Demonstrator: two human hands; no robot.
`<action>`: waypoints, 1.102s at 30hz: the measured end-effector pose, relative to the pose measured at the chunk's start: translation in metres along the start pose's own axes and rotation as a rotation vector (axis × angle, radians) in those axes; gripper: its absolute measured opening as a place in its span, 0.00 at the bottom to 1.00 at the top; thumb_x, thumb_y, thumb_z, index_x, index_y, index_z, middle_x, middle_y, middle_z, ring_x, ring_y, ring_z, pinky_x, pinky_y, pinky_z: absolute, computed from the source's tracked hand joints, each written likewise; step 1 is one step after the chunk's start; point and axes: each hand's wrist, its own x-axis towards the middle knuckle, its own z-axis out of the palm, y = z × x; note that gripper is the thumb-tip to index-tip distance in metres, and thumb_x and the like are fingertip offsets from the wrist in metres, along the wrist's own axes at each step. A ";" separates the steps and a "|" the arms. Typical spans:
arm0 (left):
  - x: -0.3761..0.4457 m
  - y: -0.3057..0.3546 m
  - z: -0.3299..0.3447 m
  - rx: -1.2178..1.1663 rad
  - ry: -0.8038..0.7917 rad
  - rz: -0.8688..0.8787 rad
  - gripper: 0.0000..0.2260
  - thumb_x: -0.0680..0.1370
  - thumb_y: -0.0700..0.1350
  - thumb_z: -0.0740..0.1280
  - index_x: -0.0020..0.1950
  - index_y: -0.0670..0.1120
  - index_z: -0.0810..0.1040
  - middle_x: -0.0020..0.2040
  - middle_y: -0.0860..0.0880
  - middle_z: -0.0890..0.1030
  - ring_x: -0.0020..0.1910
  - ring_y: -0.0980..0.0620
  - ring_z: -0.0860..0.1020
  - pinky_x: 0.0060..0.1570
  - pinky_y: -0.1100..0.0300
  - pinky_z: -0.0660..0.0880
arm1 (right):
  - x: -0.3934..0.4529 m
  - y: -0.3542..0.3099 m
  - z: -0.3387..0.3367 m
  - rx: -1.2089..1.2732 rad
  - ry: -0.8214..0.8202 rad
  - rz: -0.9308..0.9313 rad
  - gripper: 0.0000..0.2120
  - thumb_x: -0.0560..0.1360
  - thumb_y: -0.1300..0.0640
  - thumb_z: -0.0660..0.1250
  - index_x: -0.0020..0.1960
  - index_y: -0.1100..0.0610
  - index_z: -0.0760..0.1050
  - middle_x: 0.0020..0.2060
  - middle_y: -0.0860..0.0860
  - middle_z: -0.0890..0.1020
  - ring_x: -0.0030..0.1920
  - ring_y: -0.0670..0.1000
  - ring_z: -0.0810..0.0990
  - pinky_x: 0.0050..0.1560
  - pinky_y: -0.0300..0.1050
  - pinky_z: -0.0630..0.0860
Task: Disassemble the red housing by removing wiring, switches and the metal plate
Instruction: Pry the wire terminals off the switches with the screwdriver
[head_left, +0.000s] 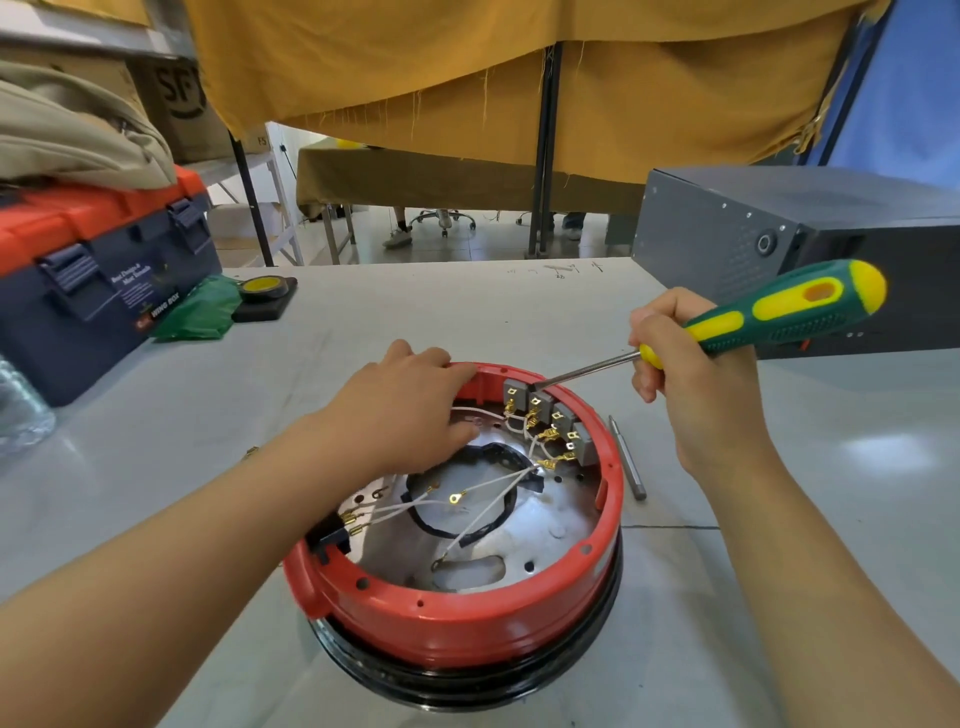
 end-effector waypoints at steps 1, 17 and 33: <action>-0.001 0.003 0.002 0.002 0.000 -0.009 0.26 0.77 0.61 0.58 0.71 0.53 0.63 0.65 0.50 0.71 0.63 0.45 0.66 0.56 0.50 0.71 | -0.001 -0.001 0.001 -0.015 -0.003 -0.009 0.11 0.69 0.54 0.64 0.28 0.49 0.70 0.19 0.45 0.67 0.22 0.45 0.65 0.23 0.35 0.65; 0.012 0.009 0.004 -0.124 0.021 0.168 0.29 0.75 0.59 0.62 0.74 0.56 0.59 0.69 0.52 0.66 0.64 0.45 0.64 0.64 0.53 0.65 | -0.004 -0.004 0.002 -0.164 -0.053 -0.158 0.14 0.71 0.57 0.62 0.31 0.64 0.66 0.21 0.44 0.68 0.25 0.43 0.66 0.30 0.31 0.63; 0.021 0.007 0.016 -0.294 0.151 0.174 0.17 0.75 0.48 0.65 0.64 0.51 0.71 0.59 0.48 0.70 0.56 0.48 0.70 0.57 0.52 0.70 | -0.011 -0.011 0.001 -0.340 -0.240 -0.340 0.12 0.73 0.59 0.61 0.32 0.55 0.65 0.25 0.47 0.67 0.29 0.42 0.68 0.31 0.30 0.62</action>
